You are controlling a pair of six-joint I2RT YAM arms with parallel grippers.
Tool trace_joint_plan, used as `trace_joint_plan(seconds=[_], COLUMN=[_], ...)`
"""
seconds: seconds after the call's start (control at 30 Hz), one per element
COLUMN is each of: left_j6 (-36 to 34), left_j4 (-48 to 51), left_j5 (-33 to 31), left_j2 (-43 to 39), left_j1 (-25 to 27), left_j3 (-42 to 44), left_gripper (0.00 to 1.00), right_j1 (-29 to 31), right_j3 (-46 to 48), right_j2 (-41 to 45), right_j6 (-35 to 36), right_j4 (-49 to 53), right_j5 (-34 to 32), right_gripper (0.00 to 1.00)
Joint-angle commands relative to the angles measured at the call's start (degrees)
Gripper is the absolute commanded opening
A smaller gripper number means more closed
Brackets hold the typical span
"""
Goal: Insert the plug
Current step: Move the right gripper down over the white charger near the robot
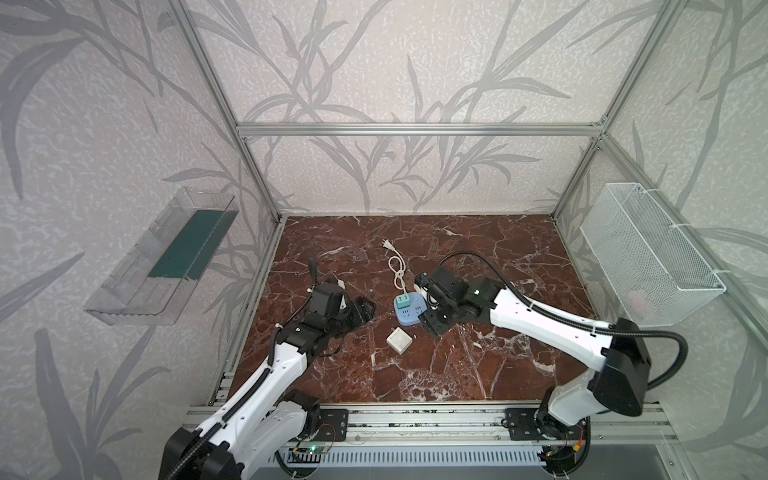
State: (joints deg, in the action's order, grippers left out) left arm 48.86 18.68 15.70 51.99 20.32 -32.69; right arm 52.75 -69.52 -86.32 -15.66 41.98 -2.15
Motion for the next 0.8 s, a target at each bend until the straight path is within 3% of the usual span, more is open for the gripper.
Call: trace_joint_plan(seconds=[0.0,0.13,0.27,0.77], left_j6=[2.16,2.88,4.13,6.74], left_j4=[-1.63,-3.14,-3.46,-5.04], left_j5=[-0.47,-0.28,0.38,-0.05], left_j2=[-1.69,-2.44,-2.66,-3.75], left_j1=[0.49,0.69,0.69,0.78], left_j3=[2.11,3.89,4.67,6.4], left_gripper=[0.79,0.79,0.79,0.78], right_j1=[-0.03,0.43,0.72,3.66], right_j3=[6.36,11.34,11.56,8.76], right_j2=[2.27,1.82,-2.31,-10.71], right_j6=[0.19,0.45,1.02,4.85], right_j4=[-13.85,-18.54,-18.96,-21.73], right_j5=[4.33,6.61,7.93,9.27], right_gripper=[0.78,0.78,0.64,0.69])
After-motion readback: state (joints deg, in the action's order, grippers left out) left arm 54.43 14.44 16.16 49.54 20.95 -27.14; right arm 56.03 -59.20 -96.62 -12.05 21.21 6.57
